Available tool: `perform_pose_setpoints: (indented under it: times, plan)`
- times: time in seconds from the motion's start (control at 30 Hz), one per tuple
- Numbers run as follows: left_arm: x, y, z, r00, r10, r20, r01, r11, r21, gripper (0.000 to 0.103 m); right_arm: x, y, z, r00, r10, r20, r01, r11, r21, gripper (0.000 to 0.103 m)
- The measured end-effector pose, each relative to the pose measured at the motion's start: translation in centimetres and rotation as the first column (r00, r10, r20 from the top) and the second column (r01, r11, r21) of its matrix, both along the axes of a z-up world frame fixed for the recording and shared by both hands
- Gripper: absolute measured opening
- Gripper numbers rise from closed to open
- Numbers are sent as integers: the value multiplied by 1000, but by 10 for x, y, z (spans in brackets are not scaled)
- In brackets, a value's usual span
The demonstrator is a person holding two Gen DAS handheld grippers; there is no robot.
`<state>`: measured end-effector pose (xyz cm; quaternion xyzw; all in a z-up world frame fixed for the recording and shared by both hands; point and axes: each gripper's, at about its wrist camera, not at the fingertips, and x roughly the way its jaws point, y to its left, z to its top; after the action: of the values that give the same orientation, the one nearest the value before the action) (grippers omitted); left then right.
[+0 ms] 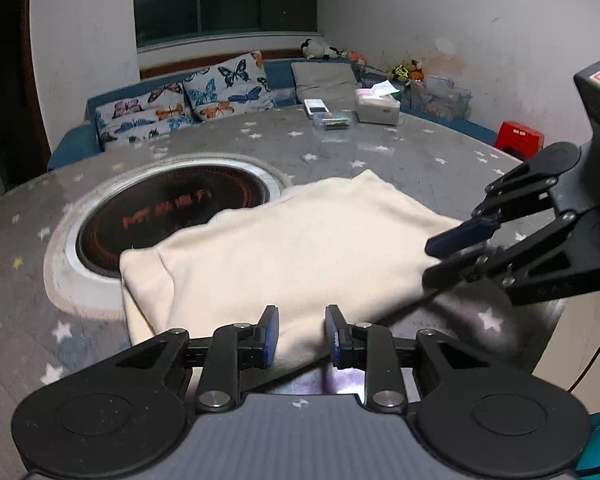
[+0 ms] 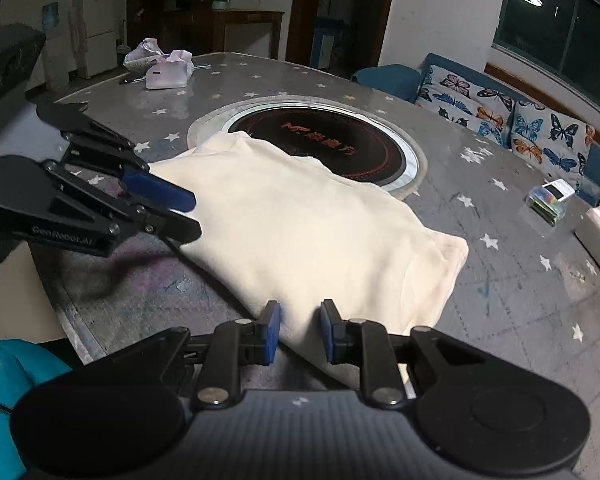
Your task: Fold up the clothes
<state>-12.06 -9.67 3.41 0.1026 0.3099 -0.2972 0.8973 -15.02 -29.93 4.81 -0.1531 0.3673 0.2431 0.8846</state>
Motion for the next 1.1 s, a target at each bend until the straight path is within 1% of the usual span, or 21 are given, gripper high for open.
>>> perform_pose_setpoints:
  times: [0.03,0.13,0.2,0.27,0.33,0.5,0.57,0.67,0.73,0.83,0.93,1.0,1.07,1.1]
  plan:
    - [0,1,-1,1000,2,-5,-2,1000,0,28,0,-1,1,1000,0,-2,0,1000,6,20]
    - [1,6,5,1000,19,15,-19,1000,-6,29,4,-5,8,1000,-10,3,10,1000,25,20]
    - [7,12,5,999,41,5,-41,999,-12,29,11,-9,9,999,-33,15,32,999,28,20]
    - [11,17,0,998,57,-24,-57,998,-17,29,21,-12,2,998,-57,-14,57,998,30,20]
    - [14,21,-2,997,65,-43,-66,998,-24,29,28,-18,-3,996,-68,-49,71,996,56,21]
    - [22,24,6,997,66,-35,-67,997,-36,30,39,-21,6,996,-89,-16,90,994,59,21]
    - [30,23,4,996,79,-31,-80,996,-30,30,46,-23,3,995,-103,-16,104,993,58,21]
    - [41,27,0,994,95,-59,-97,995,-38,32,60,-30,-8,990,-133,-57,136,989,56,22]
    - [48,29,0,993,101,-66,-104,994,-44,32,63,-34,-5,987,-142,-68,147,986,73,22]
    - [55,29,6,993,103,-55,-106,993,-51,31,68,-32,2,988,-147,-40,149,987,63,22]
    - [70,29,4,990,131,-59,-134,990,-44,31,77,-28,4,989,-143,-29,145,987,71,22]
    - [82,32,-1,983,163,-79,-166,985,-35,31,87,-24,0,989,-142,-33,144,987,75,22]
    - [92,35,-7,978,192,-76,-193,981,-10,32,95,-21,-5,988,-150,-39,152,986,72,22]
    - [95,38,-9,977,199,-72,-200,980,-8,32,99,-22,-8,986,-160,-47,163,984,68,22]
